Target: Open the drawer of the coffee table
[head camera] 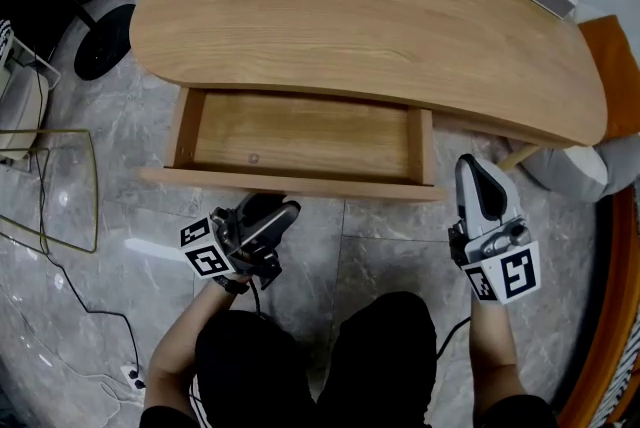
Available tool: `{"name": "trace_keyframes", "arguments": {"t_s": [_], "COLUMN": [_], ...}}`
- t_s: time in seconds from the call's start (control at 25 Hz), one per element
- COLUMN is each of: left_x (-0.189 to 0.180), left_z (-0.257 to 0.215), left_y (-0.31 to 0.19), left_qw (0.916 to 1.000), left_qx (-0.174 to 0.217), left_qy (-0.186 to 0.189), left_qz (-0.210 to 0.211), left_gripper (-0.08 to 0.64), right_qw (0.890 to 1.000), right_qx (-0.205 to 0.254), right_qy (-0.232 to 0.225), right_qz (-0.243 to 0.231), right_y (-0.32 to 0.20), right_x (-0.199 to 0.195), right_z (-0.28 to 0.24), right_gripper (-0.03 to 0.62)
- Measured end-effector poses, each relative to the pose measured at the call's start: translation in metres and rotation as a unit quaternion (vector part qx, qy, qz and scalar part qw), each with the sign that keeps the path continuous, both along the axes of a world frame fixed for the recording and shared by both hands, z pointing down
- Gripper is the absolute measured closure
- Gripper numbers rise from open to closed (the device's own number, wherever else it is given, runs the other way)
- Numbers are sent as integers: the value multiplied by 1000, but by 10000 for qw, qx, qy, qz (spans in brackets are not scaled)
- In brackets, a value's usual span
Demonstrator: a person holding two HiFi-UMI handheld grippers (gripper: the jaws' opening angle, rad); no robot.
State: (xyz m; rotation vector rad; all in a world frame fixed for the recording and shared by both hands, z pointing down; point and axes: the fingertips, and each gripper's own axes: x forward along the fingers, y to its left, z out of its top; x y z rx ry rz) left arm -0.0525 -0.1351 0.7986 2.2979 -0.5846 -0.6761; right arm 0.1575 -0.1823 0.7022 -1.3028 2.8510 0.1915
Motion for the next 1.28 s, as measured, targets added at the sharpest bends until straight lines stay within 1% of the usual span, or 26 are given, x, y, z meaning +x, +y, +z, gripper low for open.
{"name": "trace_keyframes", "arguments": {"t_s": [0.12, 0.2, 0.4, 0.44, 0.52, 0.56, 0.6, 0.68, 0.76, 0.88, 1.0, 1.04, 1.12, 1.2, 1.28], "left_x": [5, 6, 1, 3, 7, 8, 7, 2, -4, -7, -10, -10, -6, -1, 0], "left_z": [7, 11, 14, 15, 16, 18, 20, 21, 18, 17, 7, 0, -20, -41, -59], "left_y": [5, 6, 3, 4, 6, 7, 8, 10, 16, 27, 35, 38, 45, 46, 45], "left_qw": [9997, 9993, 9993, 9992, 9983, 9978, 9973, 9971, 9963, 9906, 9849, 9832, 9811, 9809, 9799], "left_qx": [-82, -147, -156, -123, -96, -126, -181, -326, -474, -697, -1011, -1113, -1254, -1326, -1431], "left_qy": [-201, -271, -310, -375, -553, -636, -689, -679, -702, -1160, -1402, -1443, -1472, -1421, -1384], "left_qz": [151, 197, 99, 100, 124, 139, 146, 129, 154, 208, 45, 8, 39, 113, 76], "left_gripper": [313, 307, 299, 316, 425, 446, 493, 541, 552, 554, 554, 554, 554, 553, 554], "right_qw": [10000, 10000, 9999, 9998, 9996, 9995, 9992, 9981, 9972, 9958, 9921, 9905, 9881, 9852, 9830], "right_qx": [-45, -59, -84, -100, -166, -218, -291, -483, -620, -737, -1043, -1172, -1363, -1504, -1626], "right_qy": [-26, -35, -48, -53, -54, -45, -24, 46, 172, 336, 195, 199, 434, 703, 776], "right_qz": [24, 31, 101, 132, 204, 244, 288, 374, 386, 435, 675, 687, 570, 418, 364], "right_y": [-3, -4, -8, -9, -12, -14, -16, -22, -27, -32, -31, -26, -11, 2, 9], "right_x": [0, -1, 3, 5, 8, 10, 11, 11, 5, -1, 2, -1, -10, -20, -23], "right_z": [3, 5, 10, 11, 12, 12, 13, 15, 13, 0, -15, -19, -29, -42, -61], "right_gripper": [588, 588, 588, 588, 588, 588, 588, 588, 588, 588, 588, 588, 588, 588, 588]}}
